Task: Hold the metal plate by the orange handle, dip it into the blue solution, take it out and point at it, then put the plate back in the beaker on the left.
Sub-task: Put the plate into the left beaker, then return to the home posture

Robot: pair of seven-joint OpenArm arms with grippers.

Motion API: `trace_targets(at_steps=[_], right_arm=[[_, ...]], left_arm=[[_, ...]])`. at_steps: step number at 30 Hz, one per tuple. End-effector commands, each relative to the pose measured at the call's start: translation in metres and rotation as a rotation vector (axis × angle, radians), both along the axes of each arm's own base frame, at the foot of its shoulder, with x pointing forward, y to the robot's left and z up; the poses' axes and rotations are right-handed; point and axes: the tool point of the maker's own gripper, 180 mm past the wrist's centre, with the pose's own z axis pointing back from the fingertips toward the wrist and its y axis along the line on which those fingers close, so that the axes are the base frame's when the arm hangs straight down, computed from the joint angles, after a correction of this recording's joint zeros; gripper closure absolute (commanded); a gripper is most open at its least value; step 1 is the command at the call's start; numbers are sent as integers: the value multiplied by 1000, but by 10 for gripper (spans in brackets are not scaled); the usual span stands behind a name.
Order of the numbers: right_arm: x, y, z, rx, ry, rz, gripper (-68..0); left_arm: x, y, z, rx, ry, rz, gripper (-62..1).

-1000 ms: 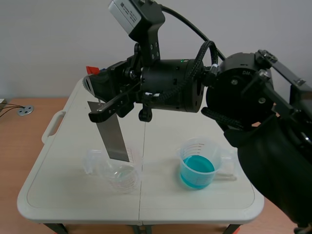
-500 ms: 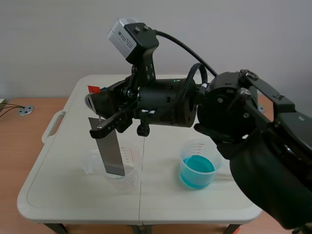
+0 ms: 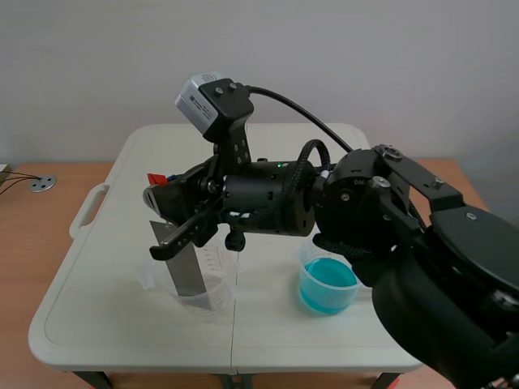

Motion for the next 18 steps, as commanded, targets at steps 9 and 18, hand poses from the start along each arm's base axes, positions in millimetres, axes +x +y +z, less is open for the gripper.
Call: trace_targets(at_steps=[9, 18], right_arm=[[9, 0, 3, 1, -37, -12, -13], [9, -1, 1, -13, -36, -11, -58]], left_arm=[[-3, -3, 2, -15, 8, 1, -19], [-3, -4, 2, -17, 5, 2, -19]])
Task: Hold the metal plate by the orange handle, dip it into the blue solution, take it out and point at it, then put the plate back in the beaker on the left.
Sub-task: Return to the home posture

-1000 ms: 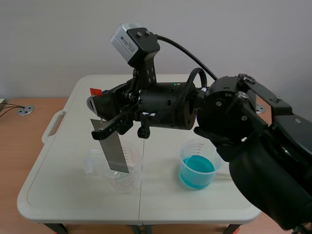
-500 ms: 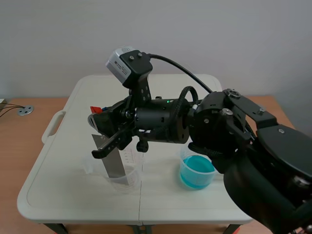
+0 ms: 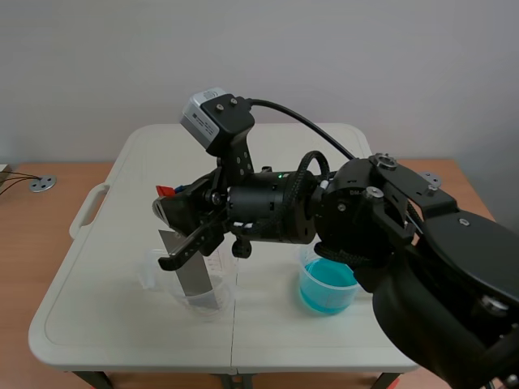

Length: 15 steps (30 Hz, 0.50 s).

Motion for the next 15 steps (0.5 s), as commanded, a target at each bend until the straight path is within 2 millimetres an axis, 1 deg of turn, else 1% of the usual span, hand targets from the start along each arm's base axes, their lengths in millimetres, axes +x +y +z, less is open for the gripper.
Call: trace_targets(at_steps=[1, 11, 13, 15], right_arm=[[7, 2, 16, 31, -39, -2, -68], [8, 1, 13, 12, -45, -3, -69], [8, 0, 13, 11, -45, -5, -97], [8, 0, 12, 9, -45, -5, -156]], left_arm=[[-3, -4, 2, -17, 5, 2, -19], [-3, -4, 2, -17, 5, 2, -19], [-3, -4, 2, -17, 5, 2, -19], [-3, -4, 2, -17, 6, 2, -19]])
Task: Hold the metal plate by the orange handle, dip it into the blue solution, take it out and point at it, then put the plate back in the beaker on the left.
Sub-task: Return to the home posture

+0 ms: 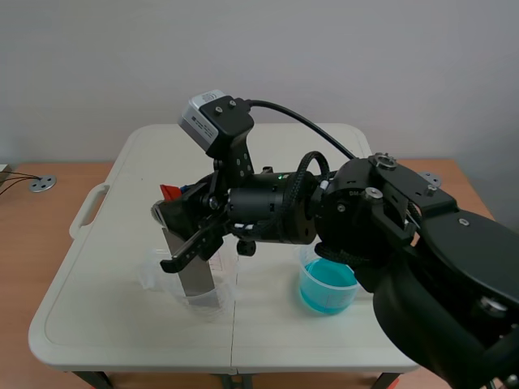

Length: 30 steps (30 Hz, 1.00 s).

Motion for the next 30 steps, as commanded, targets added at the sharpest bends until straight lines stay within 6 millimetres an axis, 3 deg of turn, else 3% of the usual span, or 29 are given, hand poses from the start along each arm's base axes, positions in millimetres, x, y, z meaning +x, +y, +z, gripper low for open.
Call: trace_targets(at_steps=[1, 6, 8, 10, 14, 15, 16, 25, 30], right_arm=[[8, 0, 15, 29, -38, -5, -190], [8, 0, 15, 29, -38, -6, -348], [10, 0, 15, 28, -36, -16, -418], [14, -2, 15, 28, -33, -43, -481], [23, -7, 13, 19, -21, -104, -589], [25, -8, 12, 17, -19, -118, -626], [27, -10, 11, 13, -18, -129, -667], [30, -15, 12, -6, -47, -146, -664], [36, -38, 29, 8, -105, -206, -664]], left_arm=[[-3, -4, 2, -17, 6, 2, -19], [-3, -4, 2, -16, 6, 2, -19], [-3, -4, 2, -16, 6, 2, -61], [-3, -4, 2, -16, 6, 2, -180], [-3, -3, 2, -16, 6, 1, -554], [-3, -3, 2, -16, 6, 1, -623], [-3, -3, 2, -16, 6, 1, -623], [-1, -4, 2, -17, 0, 2, -623], [1, -5, 2, -22, -7, 6, -623]])
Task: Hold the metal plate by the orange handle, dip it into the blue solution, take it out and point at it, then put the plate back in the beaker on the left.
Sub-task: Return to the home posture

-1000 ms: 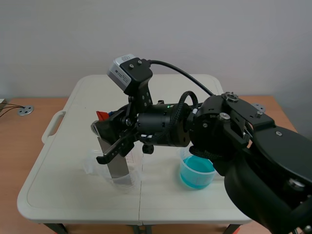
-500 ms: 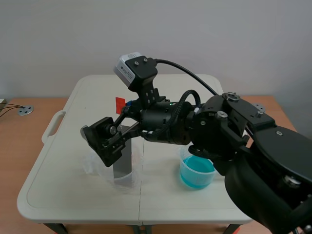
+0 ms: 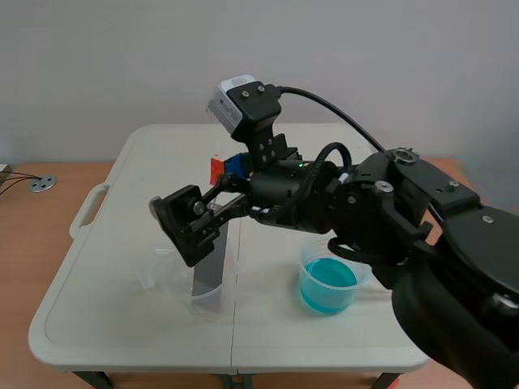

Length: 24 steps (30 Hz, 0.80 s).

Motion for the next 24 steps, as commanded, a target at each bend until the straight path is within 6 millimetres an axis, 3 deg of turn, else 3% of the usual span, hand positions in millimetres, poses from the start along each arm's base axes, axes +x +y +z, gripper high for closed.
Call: trace_targets(at_steps=[1, 6, 9, 11, 18, 24], right_arm=[[6, -13, 24, 25, -72, -27, -663], [-2, -38, 35, -15, -136, -65, -664], [-12, -51, 40, -35, -158, -74, -664], [-20, -60, 44, -44, -175, -77, -663], [-50, -91, 49, -88, -206, -106, -663], [-72, -116, 52, -110, -224, -149, -664]], left_arm=[[1, -5, 3, -25, -10, 10, -623], [8, -10, 5, -48, -40, 29, -623], [29, -10, 12, -70, -121, 53, -623], [55, -8, 23, -92, -209, 94, -623], [154, 3, 87, -146, -566, 168, -623], [204, -10, 153, -240, -842, 144, -623]])
